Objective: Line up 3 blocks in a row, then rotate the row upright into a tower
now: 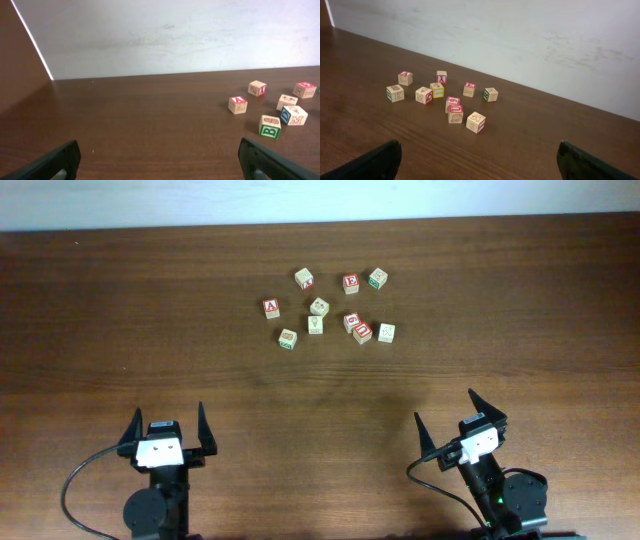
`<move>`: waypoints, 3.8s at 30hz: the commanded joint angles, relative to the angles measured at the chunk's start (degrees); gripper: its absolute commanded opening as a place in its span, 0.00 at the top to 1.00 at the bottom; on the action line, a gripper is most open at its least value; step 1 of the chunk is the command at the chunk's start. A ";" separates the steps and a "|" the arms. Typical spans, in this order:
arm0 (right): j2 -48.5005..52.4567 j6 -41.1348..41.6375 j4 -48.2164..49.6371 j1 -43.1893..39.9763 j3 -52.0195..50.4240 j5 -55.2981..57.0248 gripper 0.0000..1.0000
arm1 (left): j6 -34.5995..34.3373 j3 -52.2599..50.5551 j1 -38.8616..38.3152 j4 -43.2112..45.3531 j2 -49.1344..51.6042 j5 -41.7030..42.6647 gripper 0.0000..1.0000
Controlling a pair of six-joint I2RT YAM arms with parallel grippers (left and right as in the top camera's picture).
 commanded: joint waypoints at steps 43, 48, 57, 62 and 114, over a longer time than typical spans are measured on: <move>111.10 25.55 -43.21 1.51 92.39 -0.72 0.27 | -4.07 82.62 -0.28 -42.01 83.10 13.31 0.01; 116.98 33.09 -39.87 5.22 92.39 5.88 0.29 | -4.07 82.62 -0.26 -42.01 83.10 13.31 0.01; 121.63 34.07 -38.32 7.43 92.32 14.21 0.47 | -4.07 82.62 -0.24 -42.01 83.12 13.31 0.01; 123.27 29.22 -36.63 7.41 92.32 13.49 0.47 | -4.07 82.62 -0.24 -41.99 83.10 13.31 0.01; 108.80 36.70 -40.98 15.58 70.40 9.20 0.58 | -4.07 82.62 -0.24 -41.99 83.10 13.31 0.01</move>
